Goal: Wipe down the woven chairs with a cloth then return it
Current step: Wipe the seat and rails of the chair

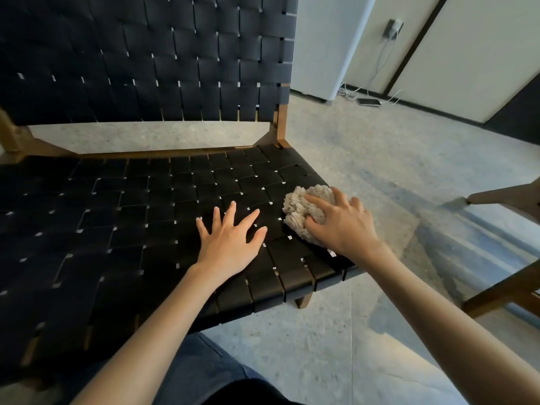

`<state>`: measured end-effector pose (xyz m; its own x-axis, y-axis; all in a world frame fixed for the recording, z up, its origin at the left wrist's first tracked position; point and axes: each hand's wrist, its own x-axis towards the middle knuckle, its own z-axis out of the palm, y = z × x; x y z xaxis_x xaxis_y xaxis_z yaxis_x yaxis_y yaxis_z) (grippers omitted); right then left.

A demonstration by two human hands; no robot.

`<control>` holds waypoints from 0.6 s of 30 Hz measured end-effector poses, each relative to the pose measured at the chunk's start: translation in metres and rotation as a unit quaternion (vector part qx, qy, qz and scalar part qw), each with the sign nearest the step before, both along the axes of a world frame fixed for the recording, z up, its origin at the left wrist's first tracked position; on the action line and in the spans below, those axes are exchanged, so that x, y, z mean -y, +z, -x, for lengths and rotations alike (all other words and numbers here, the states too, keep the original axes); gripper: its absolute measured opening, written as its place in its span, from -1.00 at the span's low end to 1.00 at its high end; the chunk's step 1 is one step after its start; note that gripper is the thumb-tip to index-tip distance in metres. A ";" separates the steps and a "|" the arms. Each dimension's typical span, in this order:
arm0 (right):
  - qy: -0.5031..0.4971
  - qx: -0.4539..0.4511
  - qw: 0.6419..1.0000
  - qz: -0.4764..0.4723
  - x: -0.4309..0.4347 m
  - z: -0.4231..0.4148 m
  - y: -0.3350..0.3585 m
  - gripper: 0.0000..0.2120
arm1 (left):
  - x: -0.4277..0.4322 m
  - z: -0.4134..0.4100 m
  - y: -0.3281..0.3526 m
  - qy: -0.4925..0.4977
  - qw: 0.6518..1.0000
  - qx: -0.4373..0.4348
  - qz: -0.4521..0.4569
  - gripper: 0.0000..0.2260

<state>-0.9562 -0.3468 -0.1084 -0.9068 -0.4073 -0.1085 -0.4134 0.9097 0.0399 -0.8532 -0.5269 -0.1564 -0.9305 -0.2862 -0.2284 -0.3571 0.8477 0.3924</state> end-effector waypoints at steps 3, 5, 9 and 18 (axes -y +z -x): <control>0.013 0.015 1.000 -0.004 0.021 0.031 -0.009 -0.48 | 0.007 0.009 -0.003 0.004 1.000 0.001 0.006 -0.52; 0.013 0.021 1.000 -0.010 0.038 0.054 -0.016 -0.47 | 0.011 0.015 -0.007 0.008 1.000 0.002 0.009 -0.52; 0.012 0.023 1.000 -0.014 0.075 0.095 -0.030 -0.45 | 0.021 0.028 -0.014 0.024 0.999 -0.006 0.022 -0.52; 0.026 -0.004 1.000 0.016 0.138 0.166 -0.057 -0.51 | 0.042 0.054 -0.028 0.046 0.998 -0.011 0.034 -0.52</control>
